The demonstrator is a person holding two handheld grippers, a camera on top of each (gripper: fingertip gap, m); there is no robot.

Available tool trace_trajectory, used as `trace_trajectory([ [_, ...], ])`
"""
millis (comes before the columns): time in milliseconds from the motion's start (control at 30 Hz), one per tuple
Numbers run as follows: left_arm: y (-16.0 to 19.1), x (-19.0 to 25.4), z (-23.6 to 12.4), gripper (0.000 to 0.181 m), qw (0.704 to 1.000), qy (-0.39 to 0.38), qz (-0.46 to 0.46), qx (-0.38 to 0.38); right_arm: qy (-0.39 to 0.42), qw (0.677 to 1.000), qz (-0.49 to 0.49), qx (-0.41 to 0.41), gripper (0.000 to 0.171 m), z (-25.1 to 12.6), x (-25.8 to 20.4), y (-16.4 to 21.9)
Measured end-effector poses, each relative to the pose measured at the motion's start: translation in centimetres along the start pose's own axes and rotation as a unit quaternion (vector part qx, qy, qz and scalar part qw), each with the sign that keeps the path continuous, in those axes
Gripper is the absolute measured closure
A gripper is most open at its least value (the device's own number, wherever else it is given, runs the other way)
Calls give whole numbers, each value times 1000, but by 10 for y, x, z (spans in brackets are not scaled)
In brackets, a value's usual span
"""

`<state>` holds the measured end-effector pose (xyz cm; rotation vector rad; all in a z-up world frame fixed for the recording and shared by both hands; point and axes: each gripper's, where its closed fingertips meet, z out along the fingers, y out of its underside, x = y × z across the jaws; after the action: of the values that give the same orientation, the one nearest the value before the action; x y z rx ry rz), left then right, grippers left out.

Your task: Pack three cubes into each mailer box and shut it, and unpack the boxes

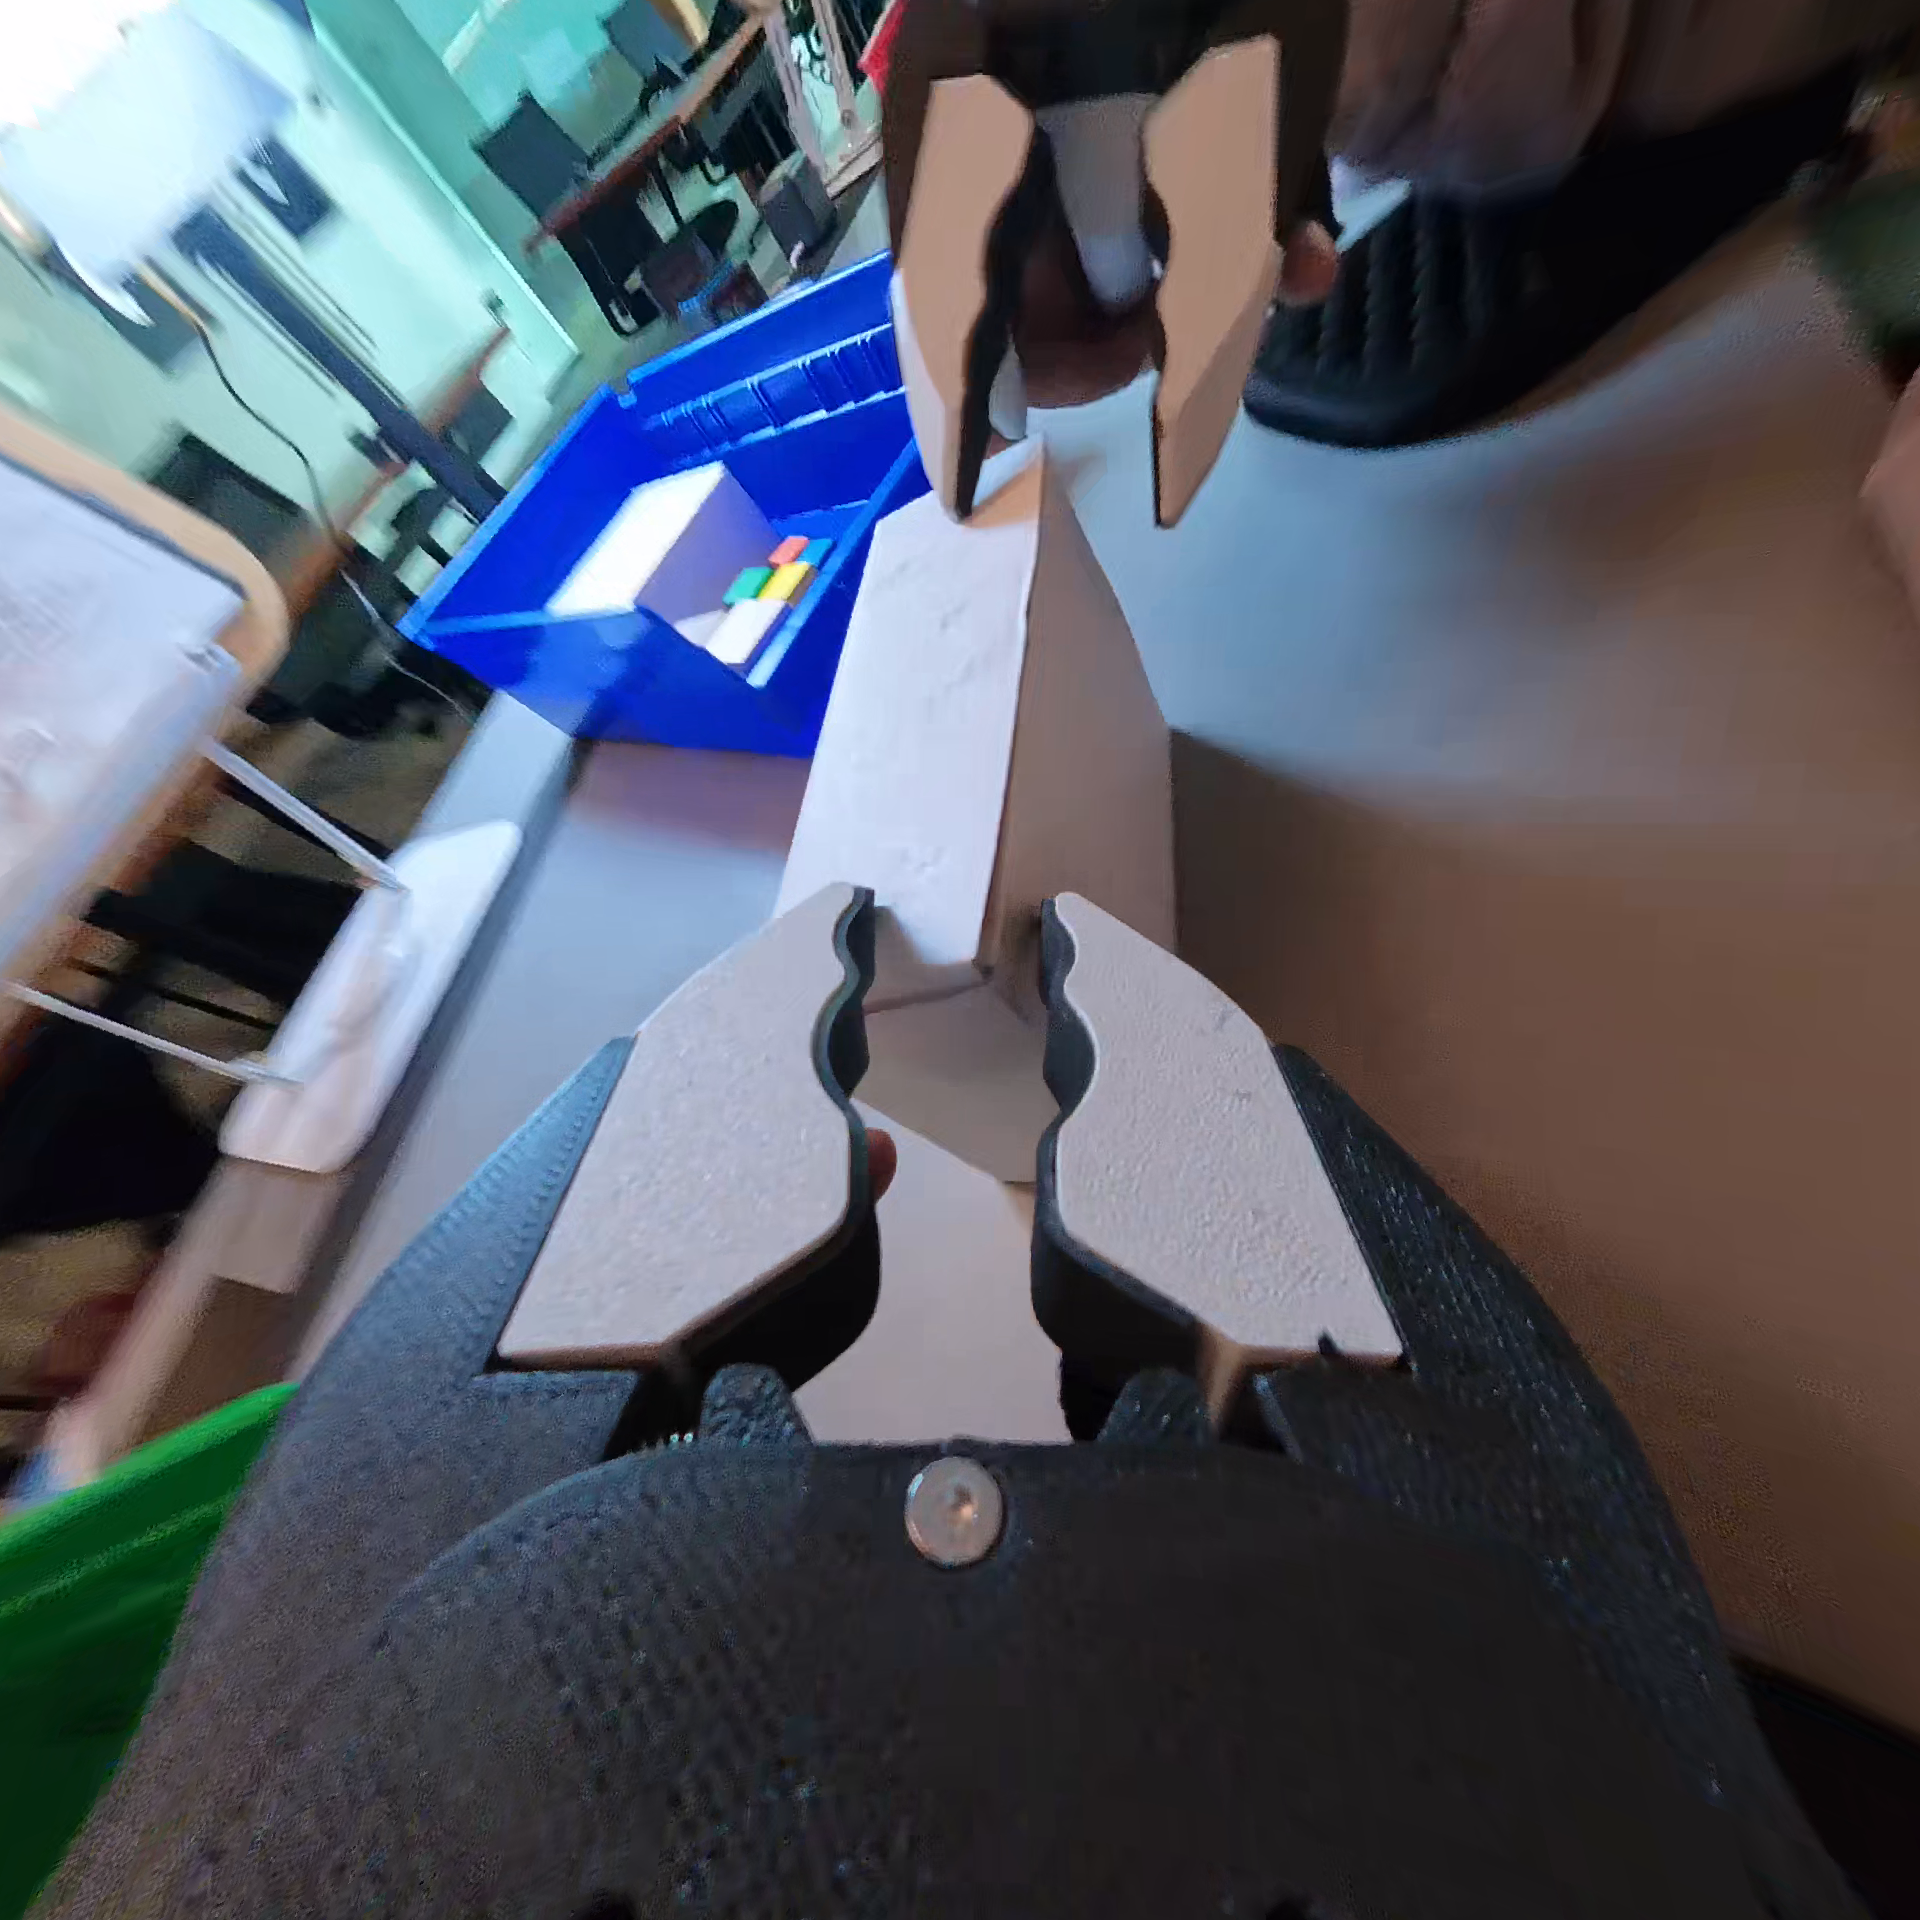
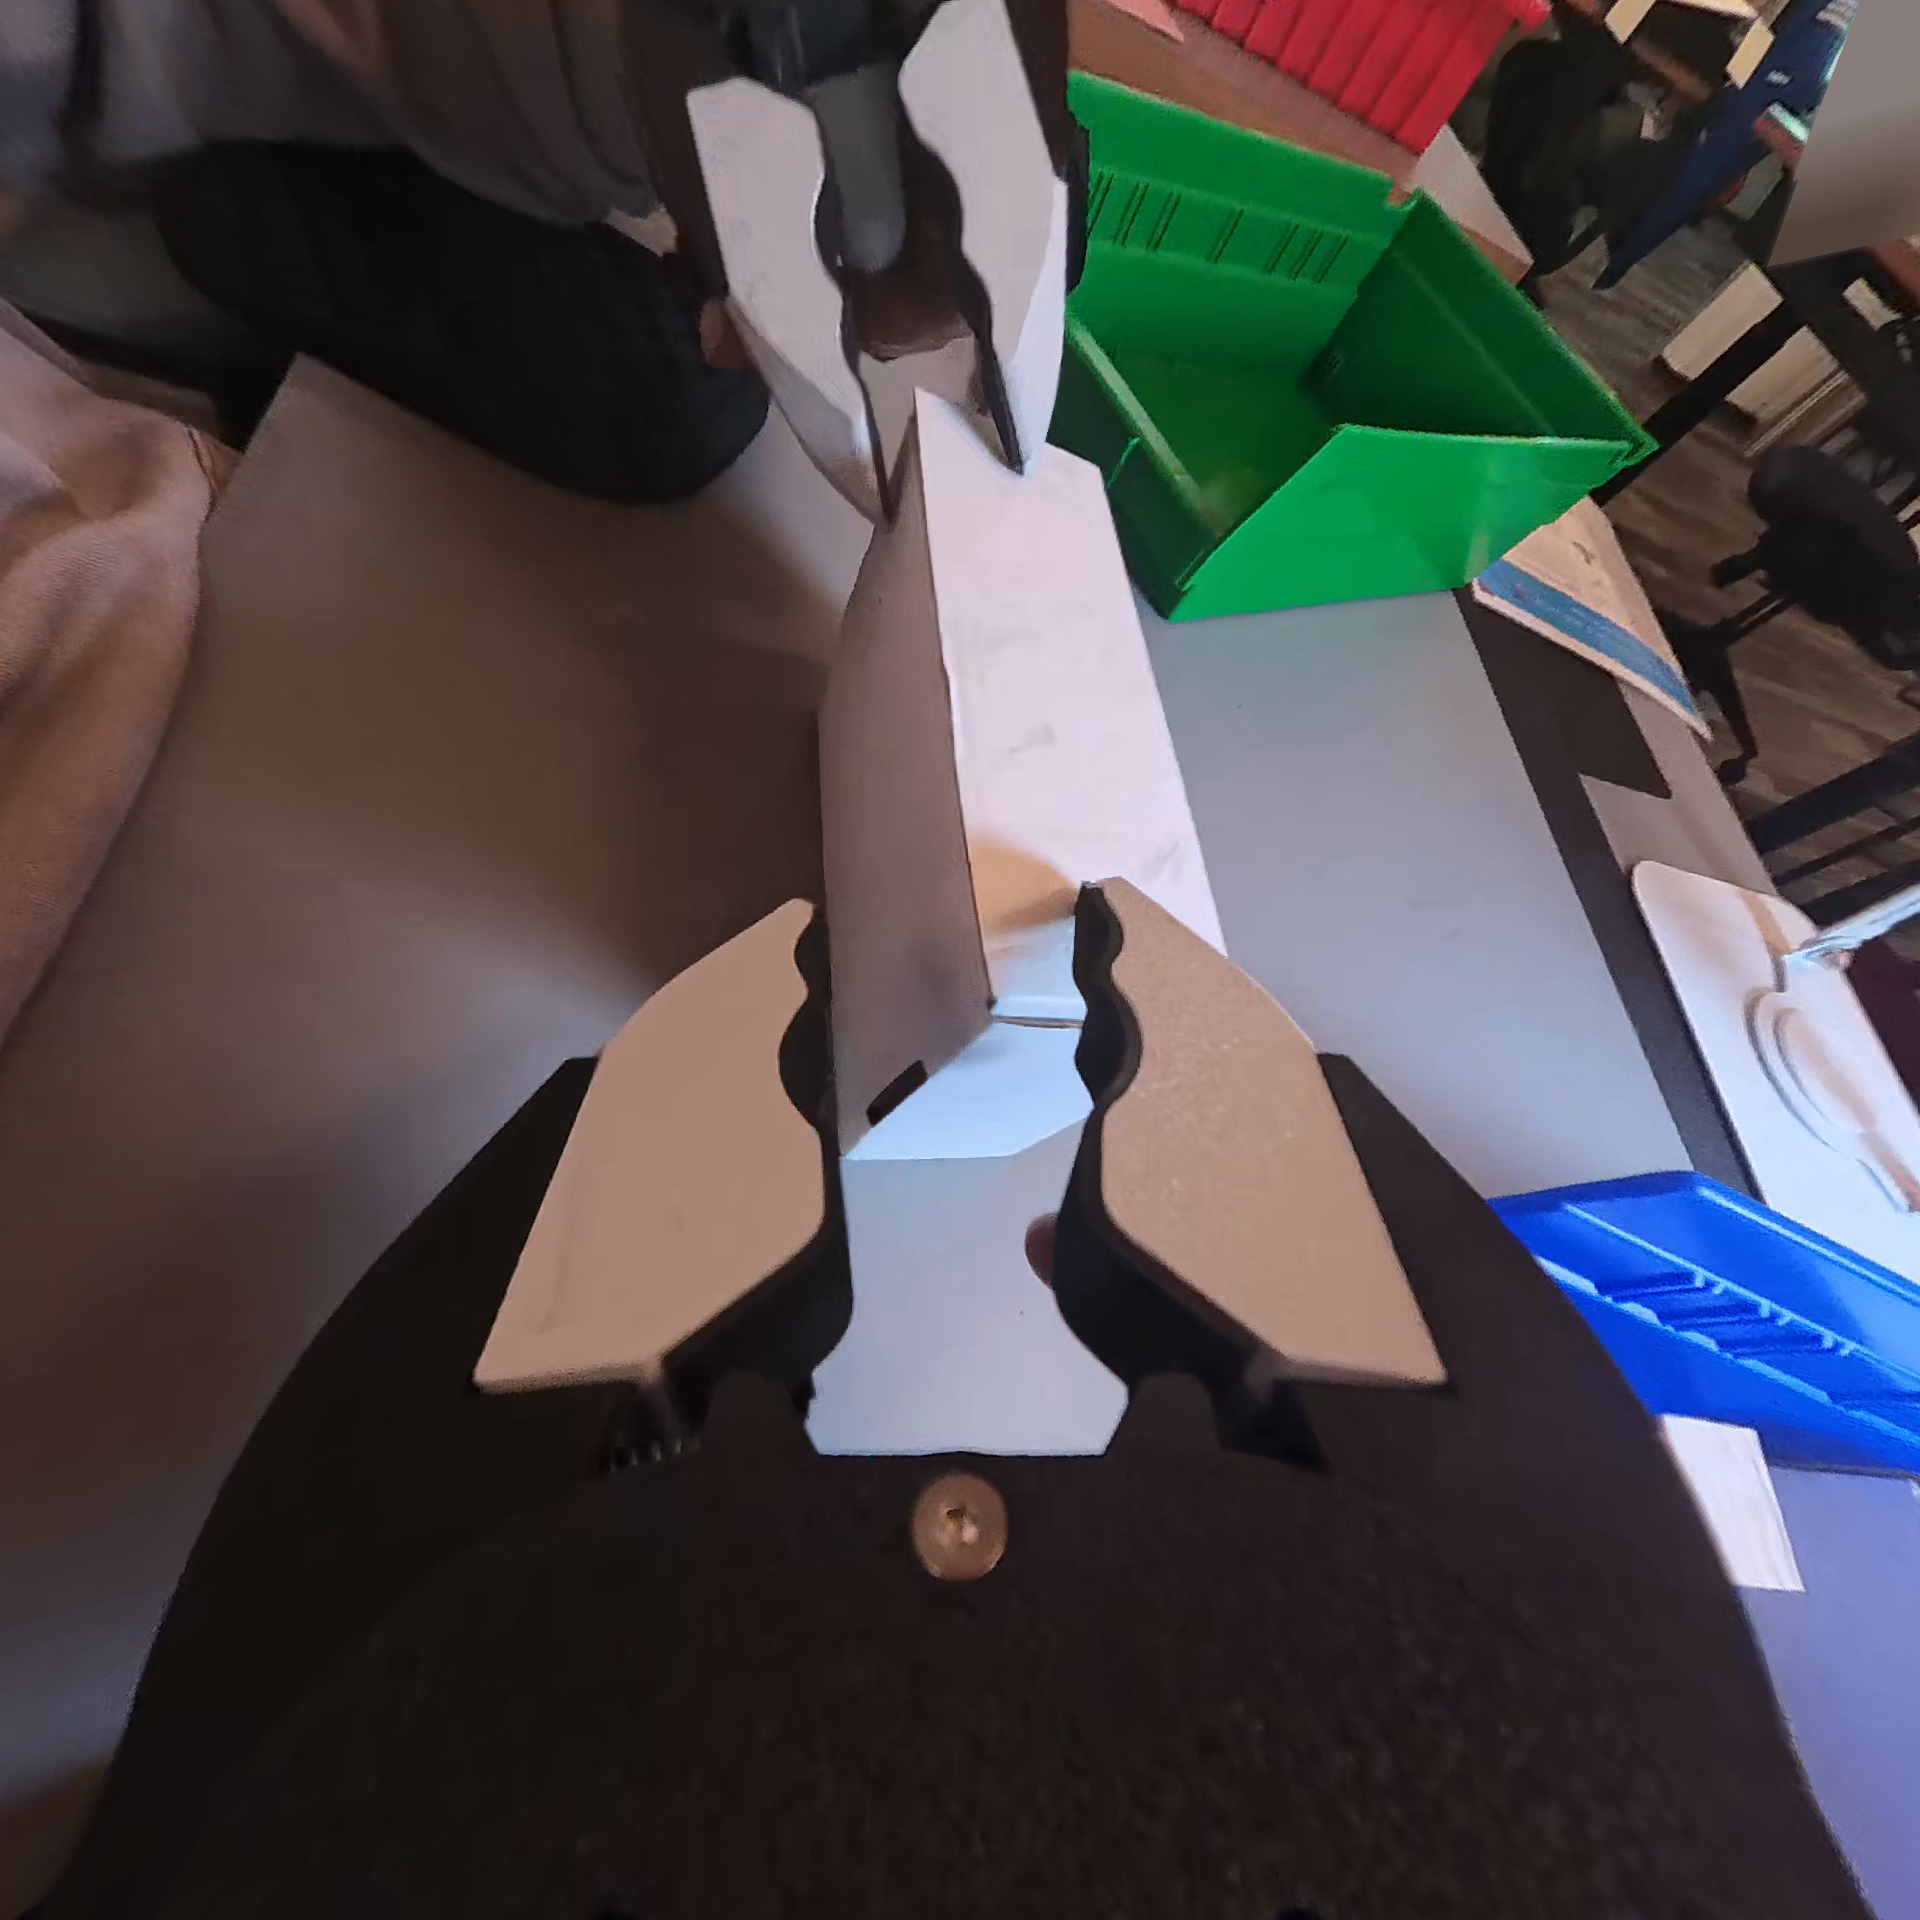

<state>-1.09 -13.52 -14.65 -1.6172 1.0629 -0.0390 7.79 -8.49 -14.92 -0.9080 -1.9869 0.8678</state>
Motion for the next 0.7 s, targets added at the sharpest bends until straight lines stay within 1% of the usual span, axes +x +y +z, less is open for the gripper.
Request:
trace_trajectory([
  [33,1,1,1,149,999,-16,39,-8,4,1000,-9,-2,127,0,0,1],
  [67,2,1,1,147,998,-26,53,-19,6,1000,-10,-2,126,0,0,1],
  [267,7,3,4,141,990,-78,110,-43,15,1000,-8,0,127,1,1,0],
  [400,9,4,5,139,978,-105,170,-65,19,1000,6,3,130,1,2,-1],
  [533,9,4,5,139,984,-105,142,-37,2,998,55,20,129,0,1,-4],
  [600,7,4,5,139,986,-103,126,-31,-6,998,63,11,125,0,0,-5],
  [700,-1,4,1,140,996,-76,31,20,-2,998,48,-27,118,-3,1,-11],
])
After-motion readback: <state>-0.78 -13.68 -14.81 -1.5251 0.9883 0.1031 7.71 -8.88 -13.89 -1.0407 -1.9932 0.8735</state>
